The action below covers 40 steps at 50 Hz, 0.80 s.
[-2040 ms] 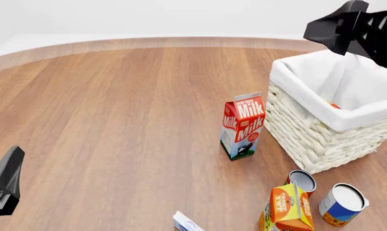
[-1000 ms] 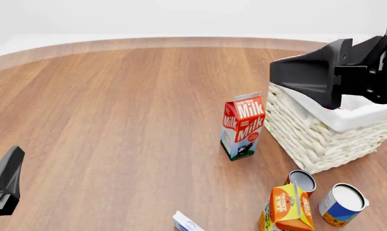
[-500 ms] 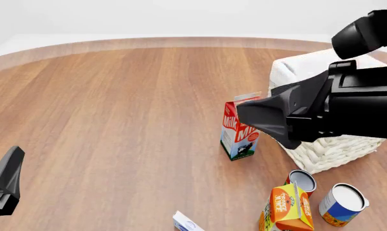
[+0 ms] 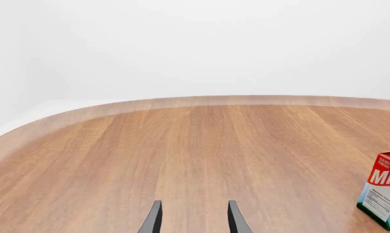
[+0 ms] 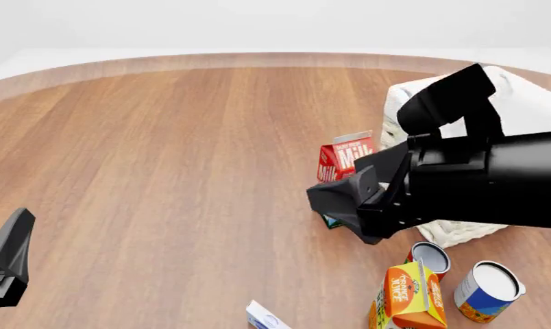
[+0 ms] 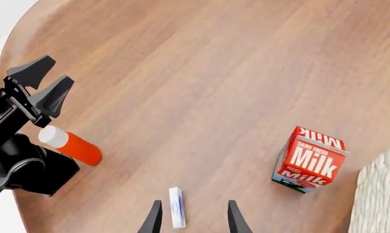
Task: Pick up the cream cheese box and the butter, and put them in the basket.
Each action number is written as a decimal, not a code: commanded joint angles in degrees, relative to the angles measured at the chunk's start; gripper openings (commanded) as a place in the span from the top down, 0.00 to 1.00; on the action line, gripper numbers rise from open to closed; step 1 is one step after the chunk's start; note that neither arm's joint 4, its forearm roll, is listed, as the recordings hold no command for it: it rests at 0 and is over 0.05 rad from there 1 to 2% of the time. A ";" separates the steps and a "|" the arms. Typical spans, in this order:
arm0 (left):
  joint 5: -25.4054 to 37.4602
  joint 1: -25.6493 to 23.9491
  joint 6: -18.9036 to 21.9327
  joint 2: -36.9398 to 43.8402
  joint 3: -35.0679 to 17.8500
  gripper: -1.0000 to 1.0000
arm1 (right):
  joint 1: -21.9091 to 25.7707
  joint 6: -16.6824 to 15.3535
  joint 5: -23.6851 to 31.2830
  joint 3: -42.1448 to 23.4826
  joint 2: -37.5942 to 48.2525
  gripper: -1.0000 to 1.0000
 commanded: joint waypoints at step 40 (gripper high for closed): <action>0.00 0.01 0.01 0.00 0.00 0.00 | 2.70 1.58 -9.44 4.28 12.06 0.00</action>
